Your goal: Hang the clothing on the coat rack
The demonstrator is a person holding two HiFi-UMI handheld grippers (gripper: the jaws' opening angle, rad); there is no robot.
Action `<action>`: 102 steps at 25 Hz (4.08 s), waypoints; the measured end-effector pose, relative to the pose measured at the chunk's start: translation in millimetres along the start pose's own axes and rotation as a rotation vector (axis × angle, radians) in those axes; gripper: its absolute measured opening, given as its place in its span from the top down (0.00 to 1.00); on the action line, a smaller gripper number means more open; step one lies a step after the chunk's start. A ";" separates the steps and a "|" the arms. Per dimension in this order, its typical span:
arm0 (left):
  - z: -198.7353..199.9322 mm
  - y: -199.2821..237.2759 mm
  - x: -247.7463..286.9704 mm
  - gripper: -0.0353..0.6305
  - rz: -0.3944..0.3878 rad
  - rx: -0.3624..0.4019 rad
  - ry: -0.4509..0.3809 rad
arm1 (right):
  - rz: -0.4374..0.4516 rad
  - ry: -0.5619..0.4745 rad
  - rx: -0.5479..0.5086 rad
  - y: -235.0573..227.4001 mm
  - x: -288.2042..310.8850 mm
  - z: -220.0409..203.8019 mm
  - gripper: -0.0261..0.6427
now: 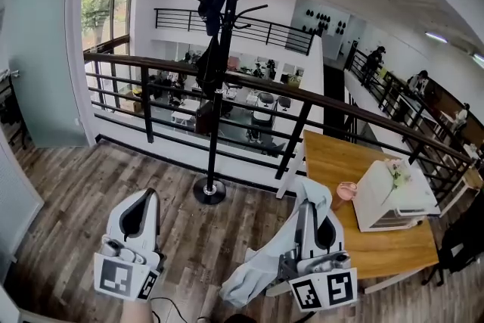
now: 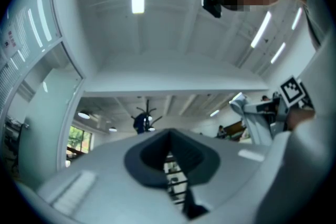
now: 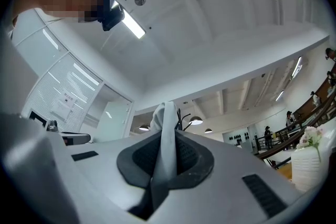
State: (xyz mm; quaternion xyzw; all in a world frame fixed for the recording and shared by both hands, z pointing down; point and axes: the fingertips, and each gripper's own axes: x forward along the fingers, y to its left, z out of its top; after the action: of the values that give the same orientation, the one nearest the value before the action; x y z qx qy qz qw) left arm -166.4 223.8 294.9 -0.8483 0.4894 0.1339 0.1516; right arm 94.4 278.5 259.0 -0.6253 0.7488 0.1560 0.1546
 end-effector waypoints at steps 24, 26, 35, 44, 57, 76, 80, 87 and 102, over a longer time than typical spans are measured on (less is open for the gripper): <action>-65.8 74.1 168.2 0.94 0.050 0.032 -0.004 | 0.052 -0.021 0.033 -60.1 186.7 -79.1 0.95; -69.0 73.9 188.4 0.94 0.051 0.037 -0.010 | 0.064 -0.024 0.039 -69.8 202.8 -84.8 0.95; -89.7 62.9 268.2 0.94 0.036 0.057 -0.003 | 0.117 -0.019 0.065 -115.4 262.7 -112.8 0.95; -114.5 55.3 308.3 0.94 0.025 0.060 0.015 | 0.137 -0.008 0.069 -143.5 296.6 -137.4 0.95; -160.1 104.5 374.2 0.94 0.019 0.038 0.019 | 0.083 0.008 0.051 -163.7 369.3 -173.7 0.95; -213.8 216.3 531.8 0.94 -0.130 -0.003 -0.041 | -0.070 -0.036 0.003 -172.9 520.8 -216.1 0.95; -223.4 237.3 553.7 0.94 -0.167 -0.014 -0.057 | -0.095 -0.045 -0.001 -172.2 550.5 -219.6 0.95; -240.6 265.1 579.7 0.94 -0.217 -0.042 -0.079 | -0.129 -0.055 -0.032 -180.1 596.0 -212.9 0.95; -262.4 273.8 602.8 0.94 -0.259 -0.102 -0.074 | -0.136 -0.081 0.051 -223.6 654.2 -156.9 0.95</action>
State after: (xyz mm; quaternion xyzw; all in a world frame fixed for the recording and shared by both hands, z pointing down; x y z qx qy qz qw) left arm -91.8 -484.2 274.9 -0.9055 0.3623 0.1691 0.1423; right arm 197.5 -407.5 112.6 -0.6636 0.7017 0.1513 0.2106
